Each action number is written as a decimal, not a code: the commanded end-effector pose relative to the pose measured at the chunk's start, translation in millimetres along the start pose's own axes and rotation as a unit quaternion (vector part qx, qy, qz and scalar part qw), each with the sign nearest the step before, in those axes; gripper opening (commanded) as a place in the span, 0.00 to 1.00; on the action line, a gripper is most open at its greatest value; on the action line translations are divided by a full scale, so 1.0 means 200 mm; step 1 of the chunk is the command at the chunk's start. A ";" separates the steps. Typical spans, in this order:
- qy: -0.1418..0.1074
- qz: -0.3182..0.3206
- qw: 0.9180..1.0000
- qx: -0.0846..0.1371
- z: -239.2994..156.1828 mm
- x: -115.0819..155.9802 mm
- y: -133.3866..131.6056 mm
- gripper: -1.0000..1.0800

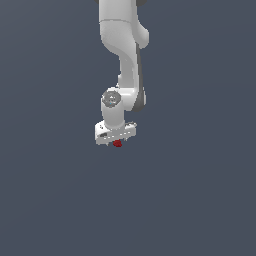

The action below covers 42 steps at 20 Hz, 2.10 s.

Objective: Pick up the object and move it to a goal position.

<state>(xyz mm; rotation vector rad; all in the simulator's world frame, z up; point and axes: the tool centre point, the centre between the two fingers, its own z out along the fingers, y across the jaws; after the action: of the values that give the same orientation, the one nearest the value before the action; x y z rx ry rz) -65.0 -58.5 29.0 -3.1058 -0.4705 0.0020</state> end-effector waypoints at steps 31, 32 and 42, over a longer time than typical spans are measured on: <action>0.001 0.000 1.000 -0.001 -0.33 0.05 -0.17 0.00; 0.001 0.000 1.000 -0.001 -0.38 0.06 -0.19 0.00; 0.001 -0.001 1.000 -0.001 -0.90 0.12 -0.44 0.00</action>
<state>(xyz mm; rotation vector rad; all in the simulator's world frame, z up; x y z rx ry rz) -66.3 25.1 193.1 -3.1075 -0.4729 -0.0008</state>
